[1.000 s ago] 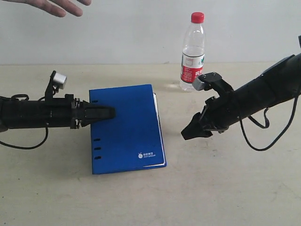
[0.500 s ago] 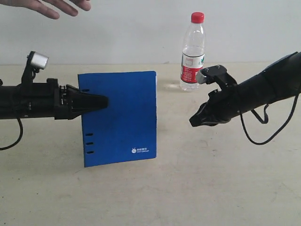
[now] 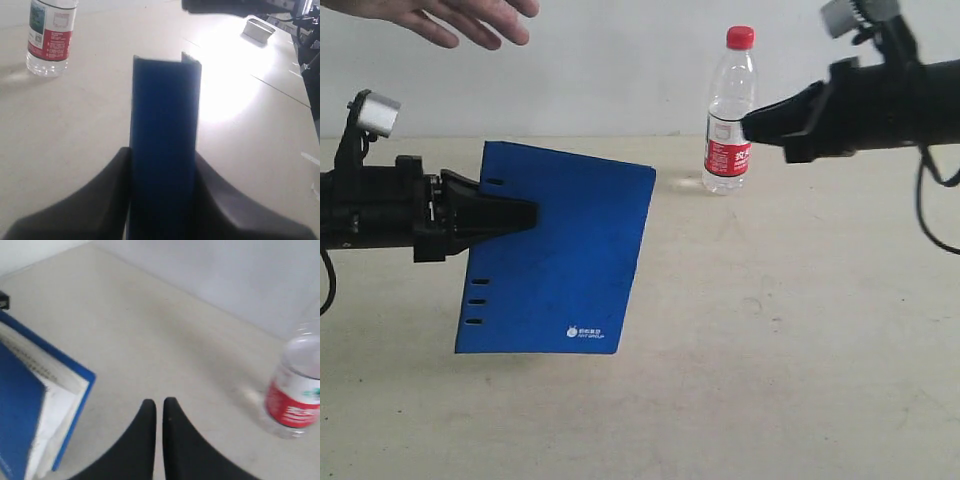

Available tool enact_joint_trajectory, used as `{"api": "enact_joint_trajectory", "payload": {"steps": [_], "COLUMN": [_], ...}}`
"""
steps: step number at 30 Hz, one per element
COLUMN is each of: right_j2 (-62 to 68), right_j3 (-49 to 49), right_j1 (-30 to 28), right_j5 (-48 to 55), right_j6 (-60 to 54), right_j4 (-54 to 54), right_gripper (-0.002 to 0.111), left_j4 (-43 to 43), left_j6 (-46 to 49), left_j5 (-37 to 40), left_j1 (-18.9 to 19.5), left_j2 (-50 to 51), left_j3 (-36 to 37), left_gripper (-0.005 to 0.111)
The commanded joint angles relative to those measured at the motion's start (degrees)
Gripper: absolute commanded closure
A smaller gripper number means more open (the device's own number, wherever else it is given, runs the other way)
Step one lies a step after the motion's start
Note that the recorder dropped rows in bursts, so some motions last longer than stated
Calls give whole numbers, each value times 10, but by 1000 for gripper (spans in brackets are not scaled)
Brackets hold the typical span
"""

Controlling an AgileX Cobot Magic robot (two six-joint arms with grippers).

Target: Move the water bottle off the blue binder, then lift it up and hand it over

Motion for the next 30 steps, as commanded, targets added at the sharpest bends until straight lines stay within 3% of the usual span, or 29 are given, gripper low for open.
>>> {"api": "enact_joint_trajectory", "payload": {"steps": [1, 7, 19, 25, 30], "right_j2": [-102, -214, -232, -232, -232], "right_j3": [94, 158, 170, 170, 170], "right_j1": [-102, -196, -201, -201, -201], "right_j5": [31, 52, 44, 84, 104], "right_j6": [-105, -104, -104, -98, -86], "right_j4": [82, 82, 82, 82, 82], "right_gripper": [108, 108, 108, 108, 108], "left_j4": [-28, -28, -28, -28, -28], "left_j6": [2, 2, 2, -25, -78], "left_j5": [14, -4, -176, -195, -301], "left_j1": [-1, -1, -1, -1, -1], "left_j2": [-28, -122, -410, -467, -453], "left_j3": [12, 24, 186, 147, 99], "left_gripper": [102, 102, 102, 102, 102]}}
